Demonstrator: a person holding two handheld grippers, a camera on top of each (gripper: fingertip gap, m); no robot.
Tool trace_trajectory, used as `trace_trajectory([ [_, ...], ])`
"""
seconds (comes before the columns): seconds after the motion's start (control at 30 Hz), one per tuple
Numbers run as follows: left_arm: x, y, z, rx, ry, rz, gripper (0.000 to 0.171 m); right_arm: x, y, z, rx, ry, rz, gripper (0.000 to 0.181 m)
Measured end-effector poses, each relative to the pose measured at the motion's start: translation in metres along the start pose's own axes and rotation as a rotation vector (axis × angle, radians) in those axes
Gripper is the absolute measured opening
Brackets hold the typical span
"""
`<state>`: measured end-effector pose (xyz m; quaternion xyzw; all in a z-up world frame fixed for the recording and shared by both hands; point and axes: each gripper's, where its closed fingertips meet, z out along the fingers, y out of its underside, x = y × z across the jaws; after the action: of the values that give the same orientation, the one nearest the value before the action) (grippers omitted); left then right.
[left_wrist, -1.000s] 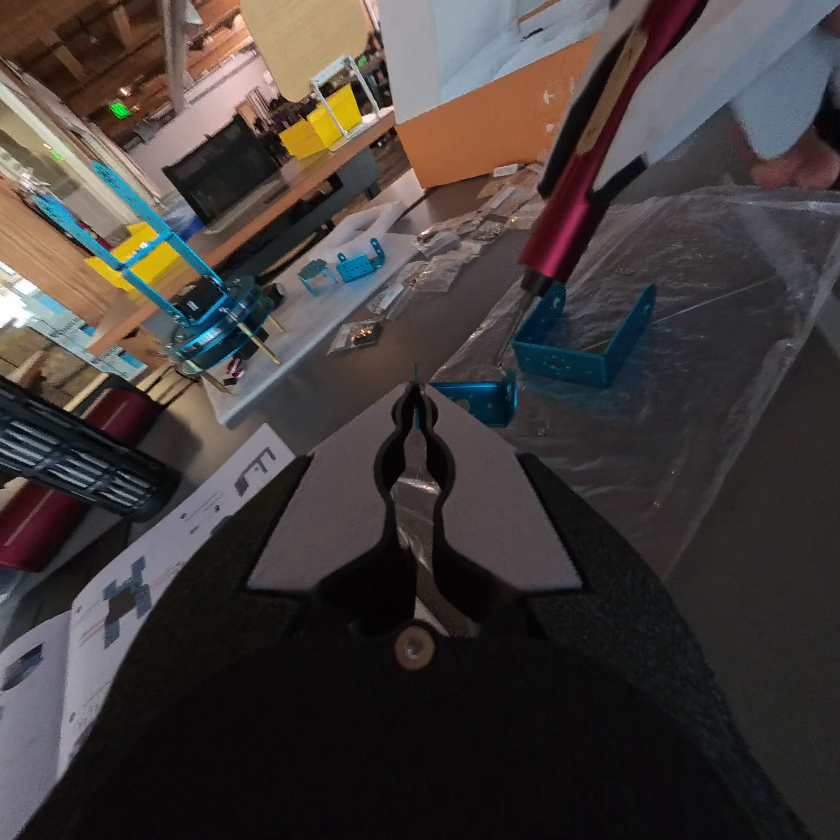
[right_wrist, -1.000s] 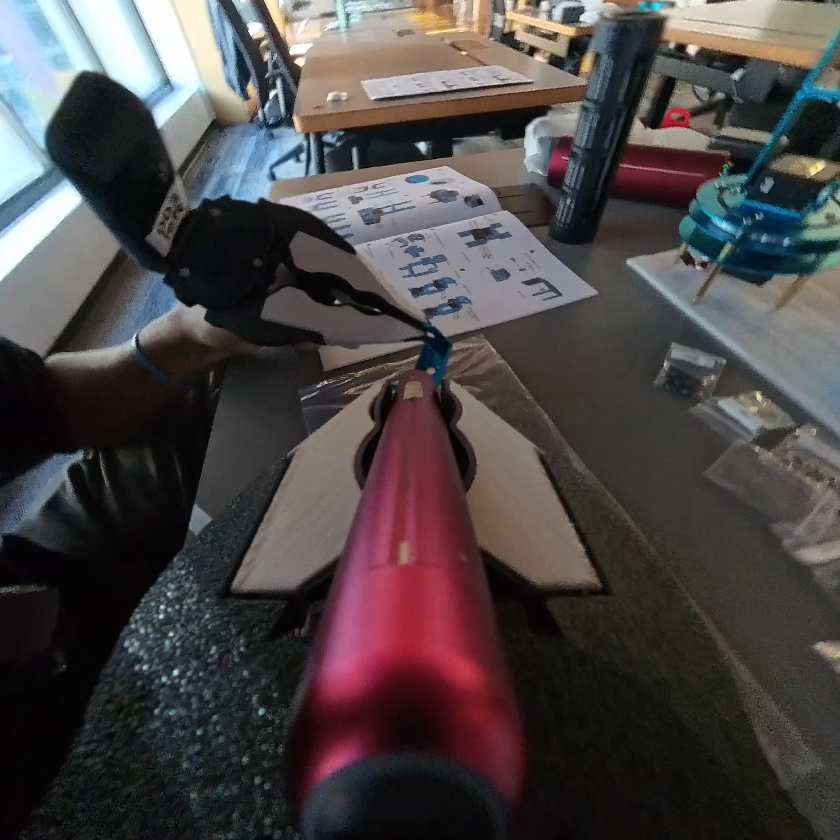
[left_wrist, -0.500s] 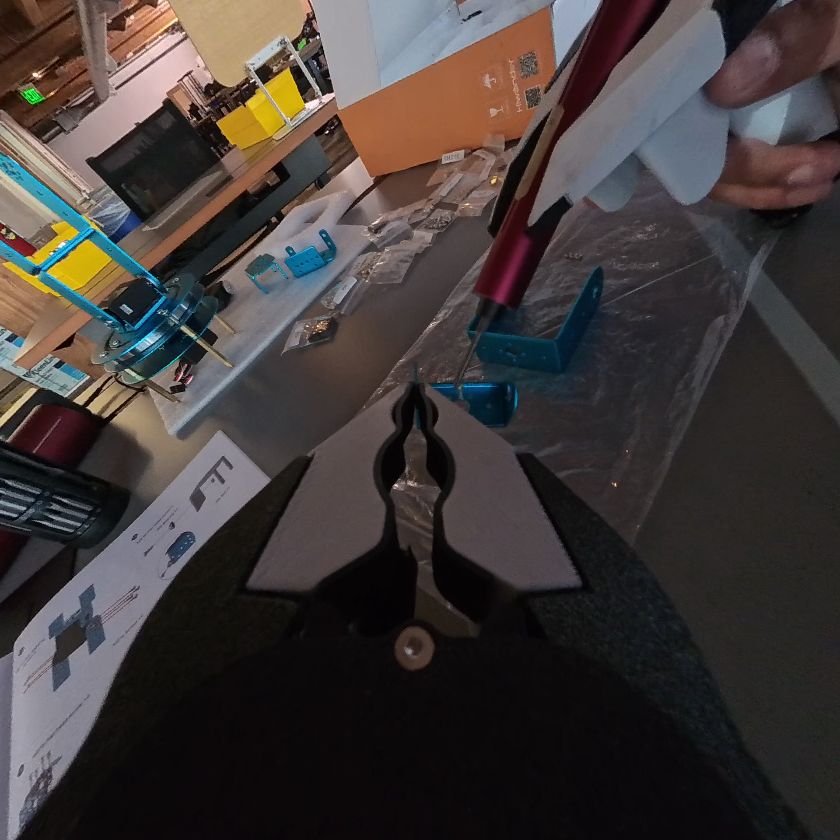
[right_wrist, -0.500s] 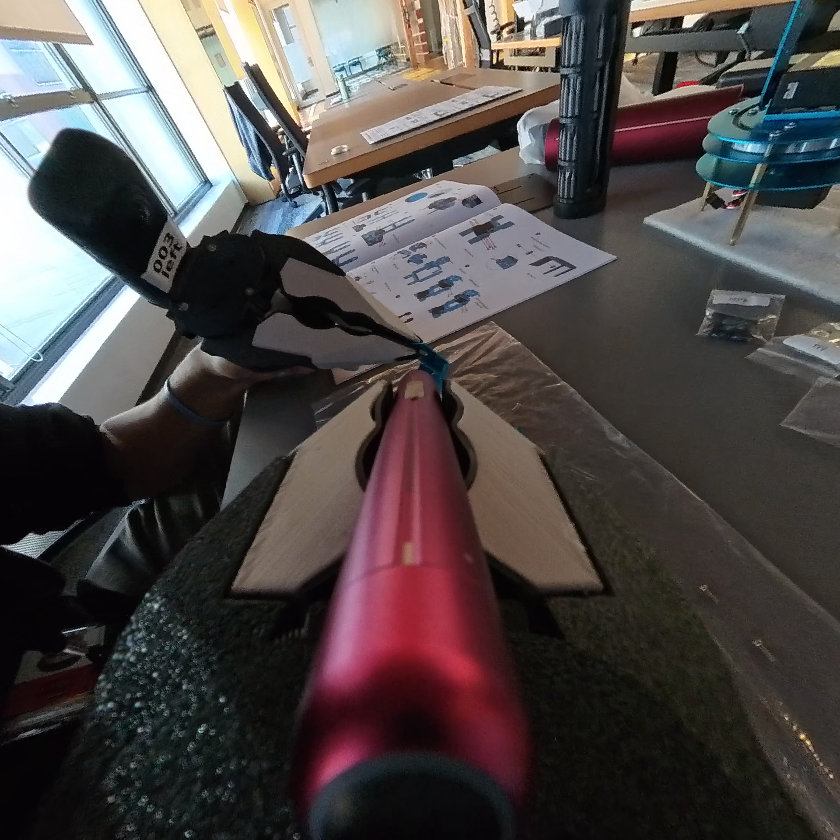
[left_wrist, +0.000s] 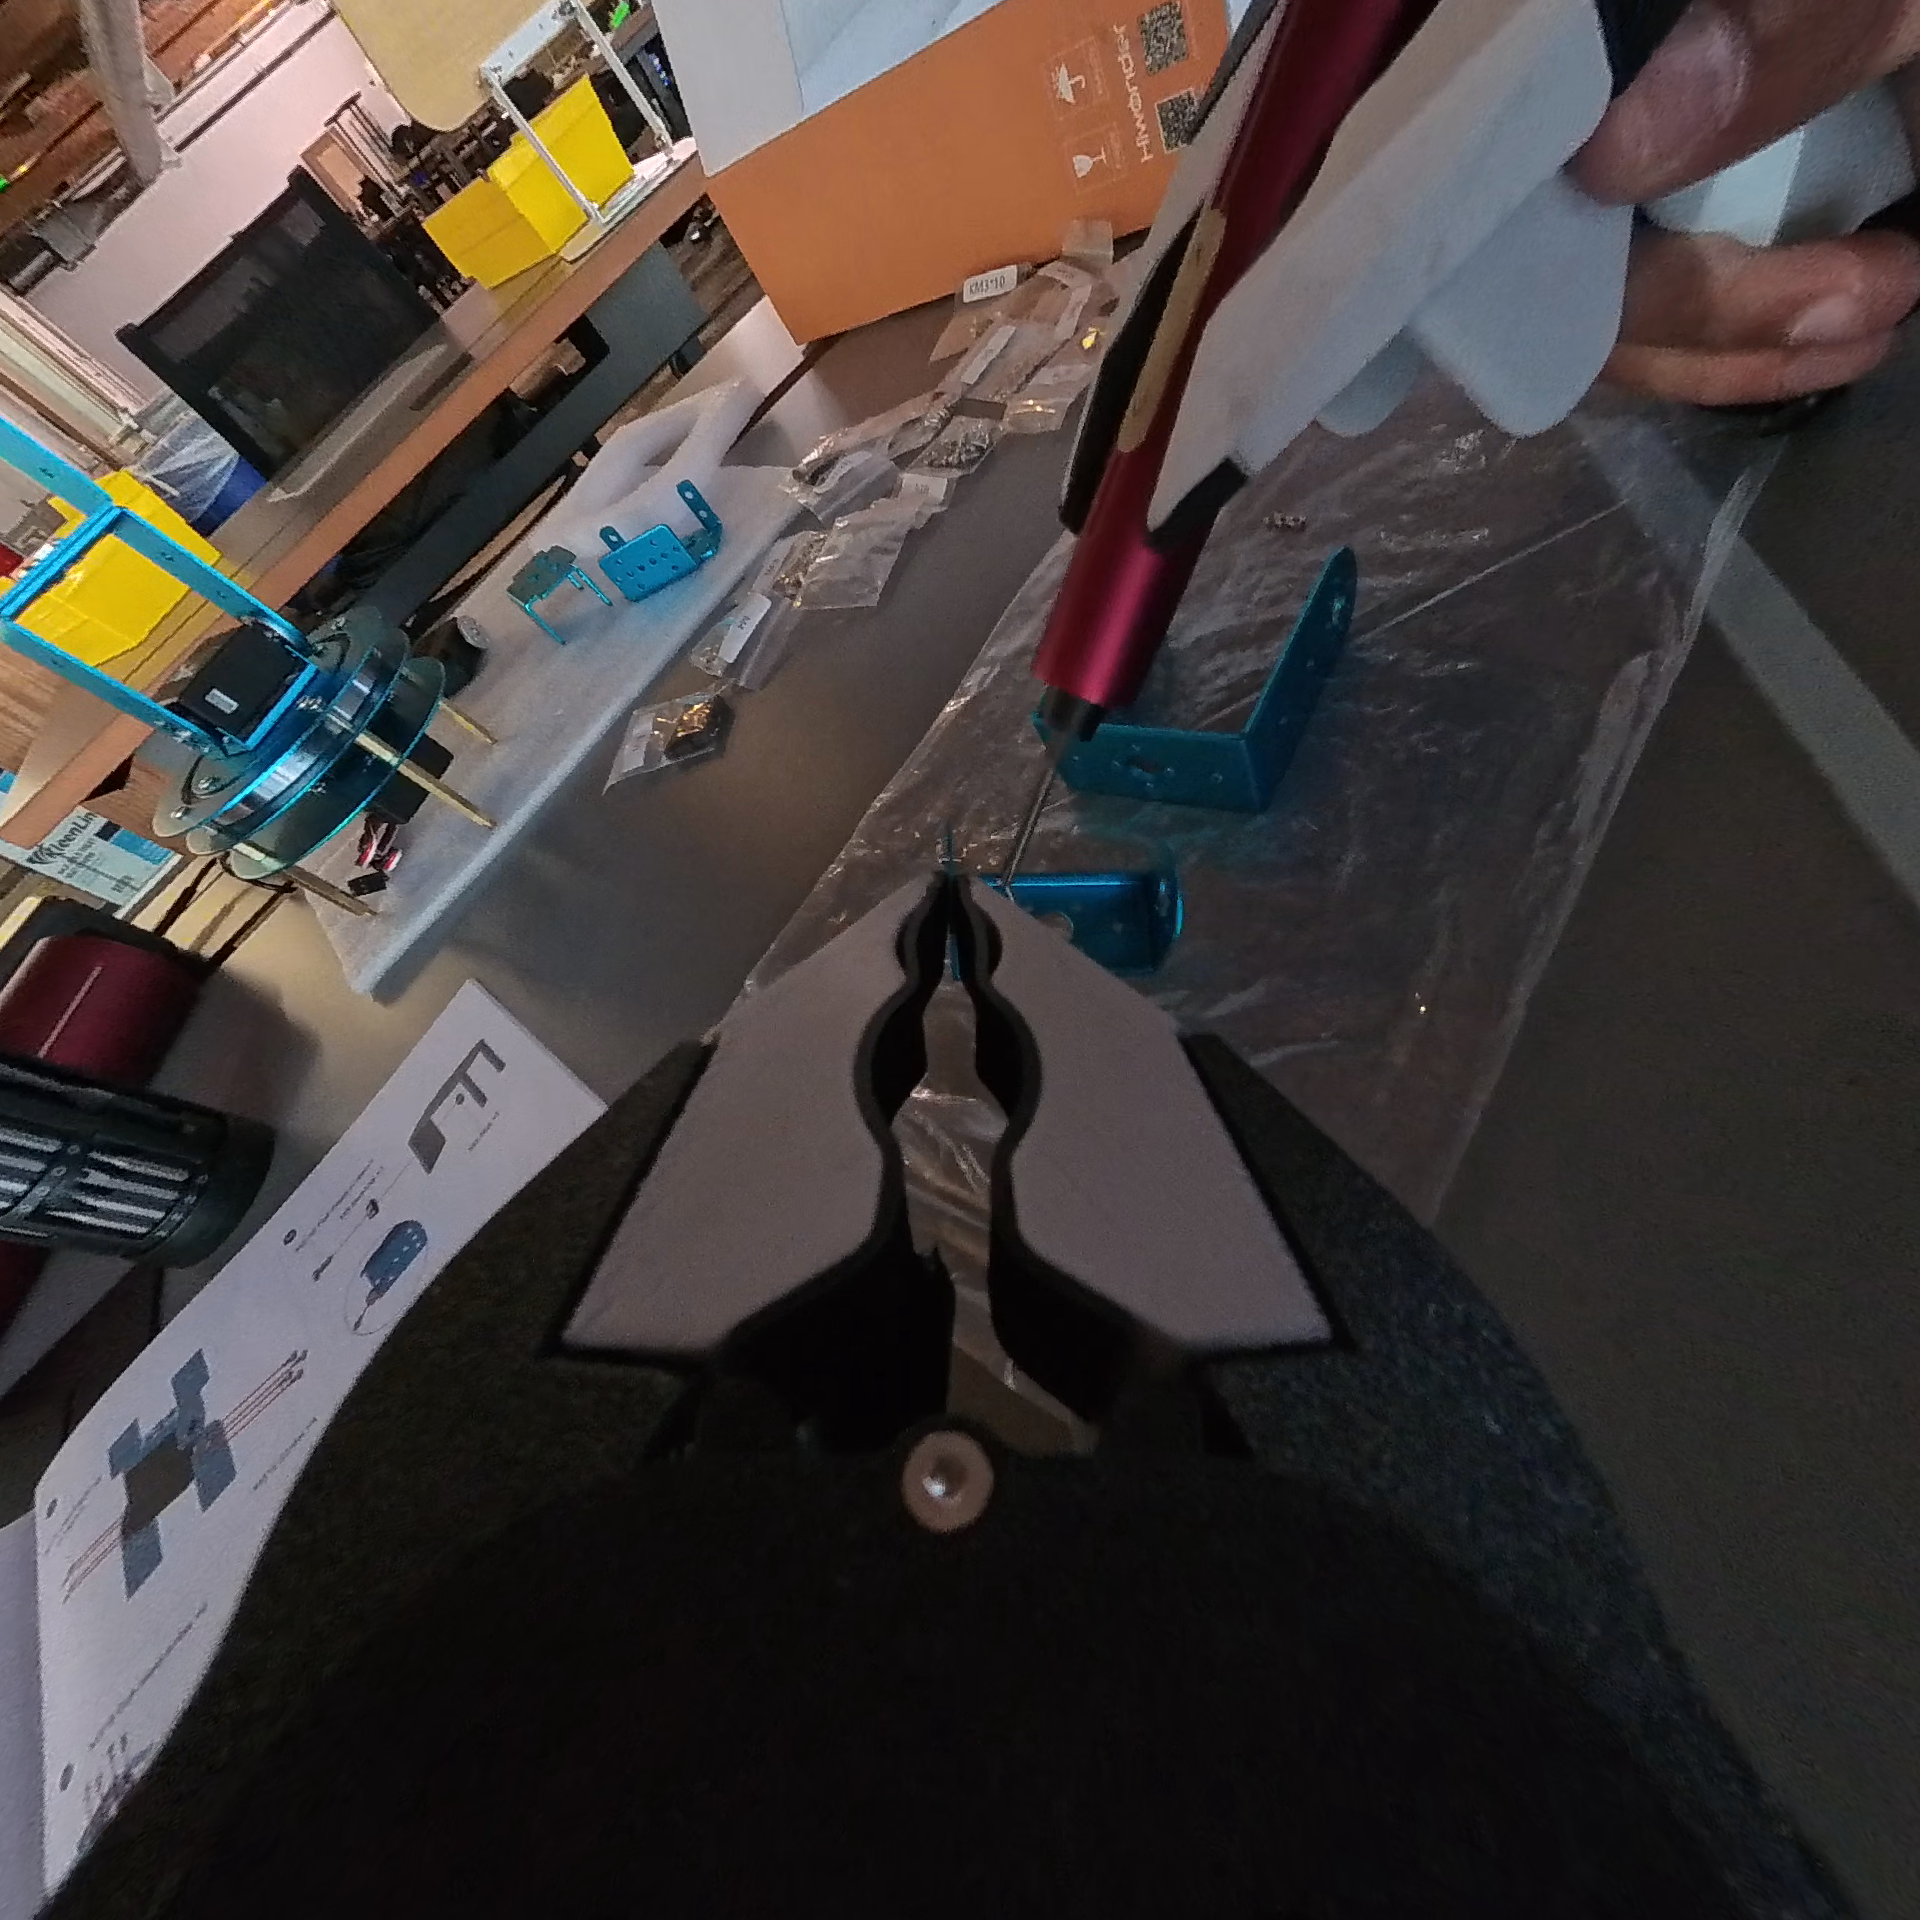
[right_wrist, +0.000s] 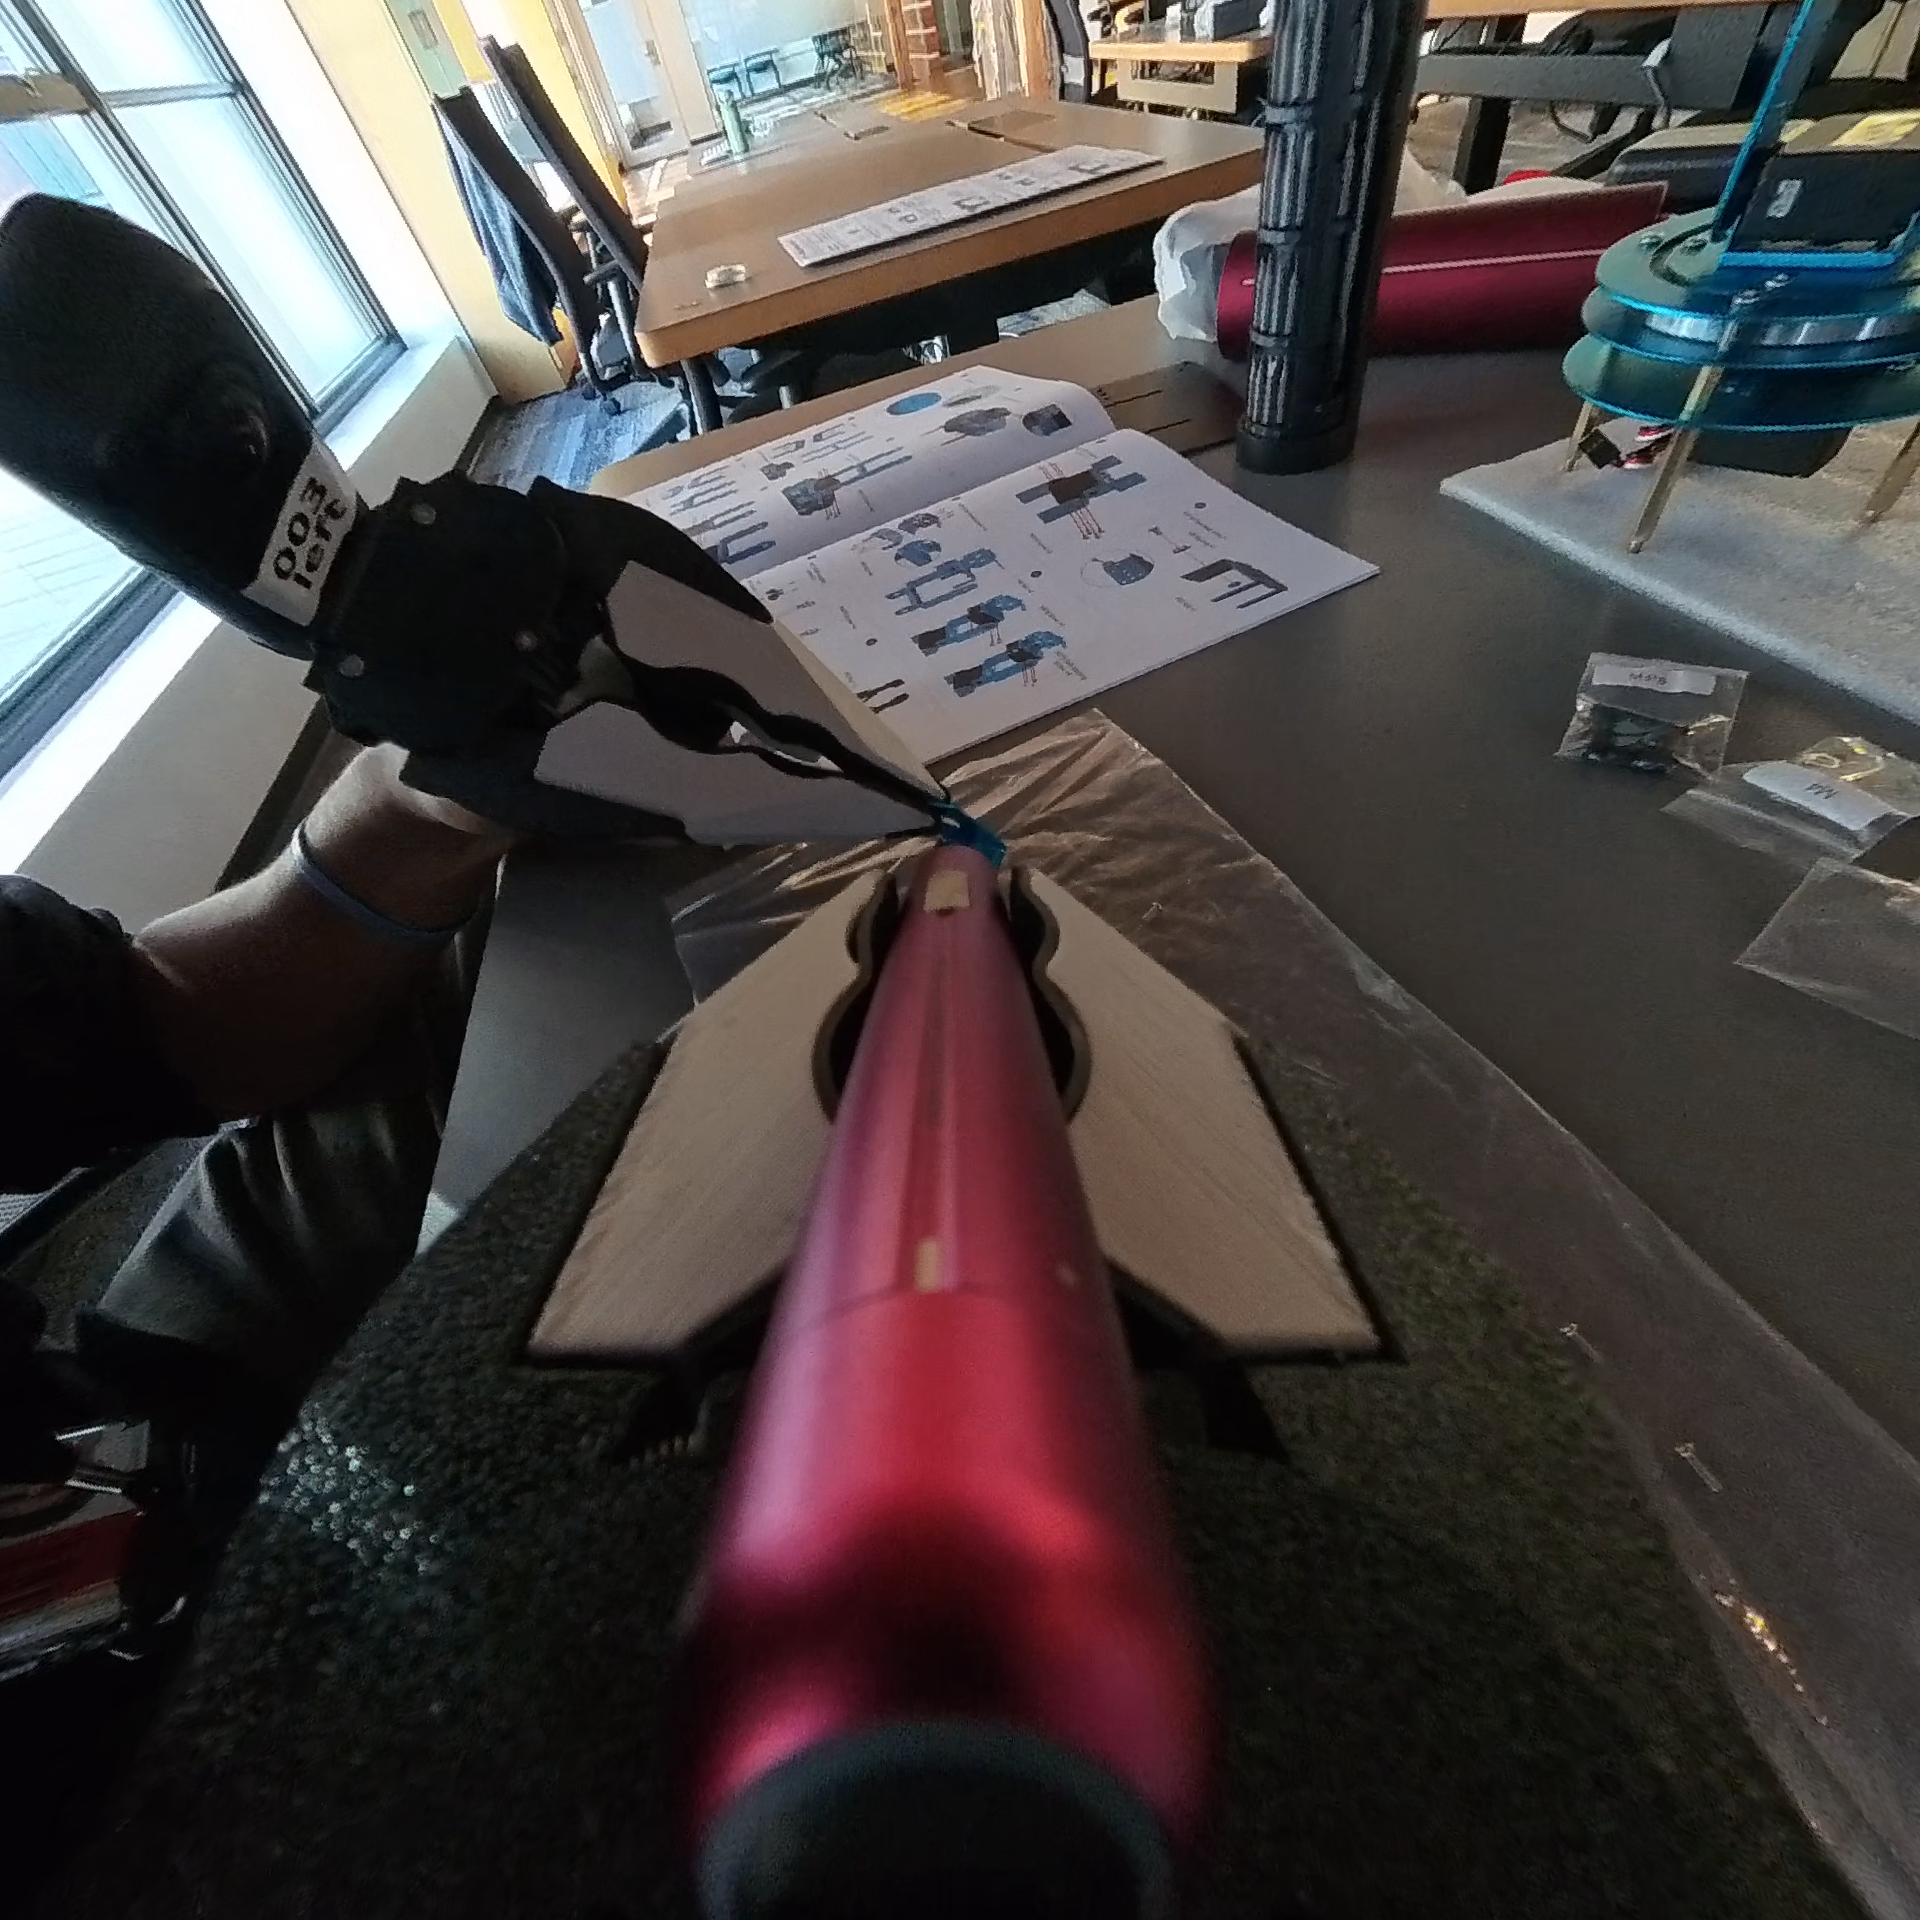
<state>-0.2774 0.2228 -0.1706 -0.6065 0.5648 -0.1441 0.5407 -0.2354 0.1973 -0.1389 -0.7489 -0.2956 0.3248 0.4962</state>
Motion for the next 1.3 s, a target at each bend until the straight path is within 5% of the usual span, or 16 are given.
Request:
trace_trajectory([
  [1.3,0.0017,0.003,0.0023,-0.022,0.023,-0.013,0.0,-0.008,0.0074,0.004,-0.076,0.078,-0.209,0.022],
])
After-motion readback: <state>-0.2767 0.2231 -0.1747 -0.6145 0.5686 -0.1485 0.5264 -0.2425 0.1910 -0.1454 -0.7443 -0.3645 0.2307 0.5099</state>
